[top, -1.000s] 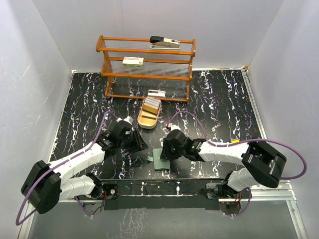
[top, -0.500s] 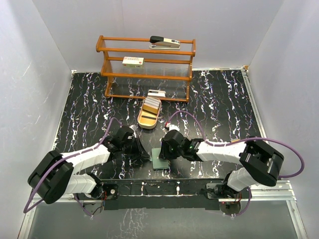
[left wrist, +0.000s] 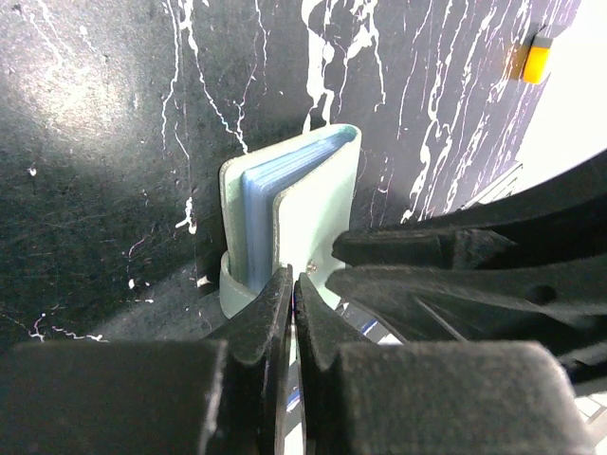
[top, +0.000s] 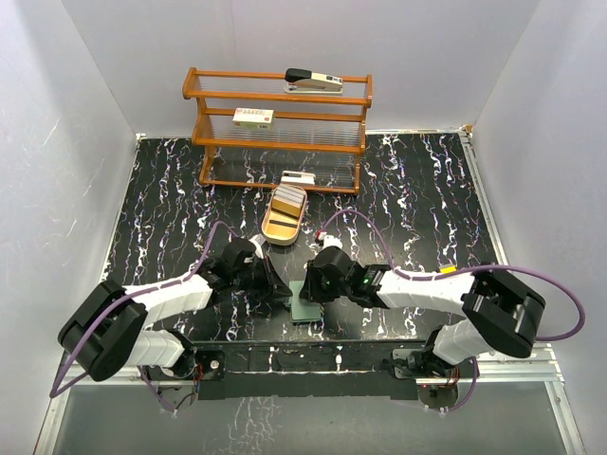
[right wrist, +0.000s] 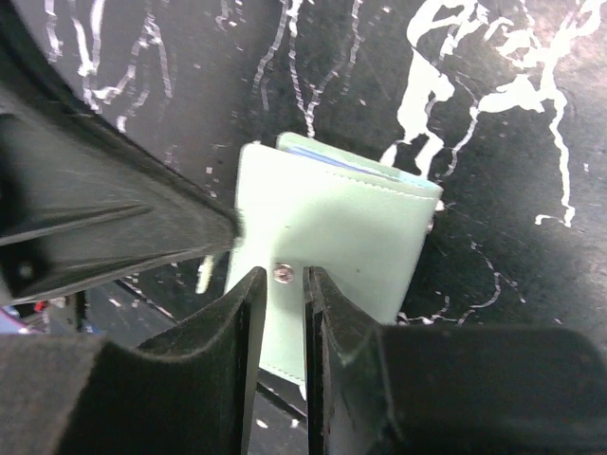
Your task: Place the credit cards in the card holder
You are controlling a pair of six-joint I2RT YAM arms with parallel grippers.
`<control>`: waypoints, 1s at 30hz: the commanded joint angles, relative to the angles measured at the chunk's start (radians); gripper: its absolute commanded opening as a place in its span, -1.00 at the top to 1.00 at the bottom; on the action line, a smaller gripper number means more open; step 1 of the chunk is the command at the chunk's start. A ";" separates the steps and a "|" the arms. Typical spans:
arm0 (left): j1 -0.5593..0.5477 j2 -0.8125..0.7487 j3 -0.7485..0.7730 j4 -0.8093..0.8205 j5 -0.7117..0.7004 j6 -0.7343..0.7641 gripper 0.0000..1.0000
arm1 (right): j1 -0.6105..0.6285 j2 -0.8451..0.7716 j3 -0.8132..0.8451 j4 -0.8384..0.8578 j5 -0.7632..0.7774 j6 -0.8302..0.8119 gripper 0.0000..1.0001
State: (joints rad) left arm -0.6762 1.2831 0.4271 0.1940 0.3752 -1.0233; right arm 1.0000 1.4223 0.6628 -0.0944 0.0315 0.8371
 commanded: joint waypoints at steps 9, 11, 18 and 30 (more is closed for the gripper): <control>0.000 0.025 0.006 0.019 0.003 0.001 0.93 | 0.025 -0.053 -0.047 0.230 -0.047 0.113 0.52; 0.000 0.027 0.010 0.011 0.000 0.005 0.92 | 0.026 -0.044 -0.044 0.248 -0.065 0.113 0.52; 0.000 0.030 0.014 0.004 -0.005 0.008 0.91 | 0.038 -0.007 -0.016 0.240 -0.071 0.112 0.54; 0.000 0.034 0.018 0.000 -0.006 0.013 0.91 | 0.046 0.028 -0.003 0.260 -0.076 0.117 0.61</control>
State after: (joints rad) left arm -0.6762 1.3190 0.4267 0.2050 0.3702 -1.0218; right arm 1.0409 1.4460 0.6132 0.1032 -0.0383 0.9493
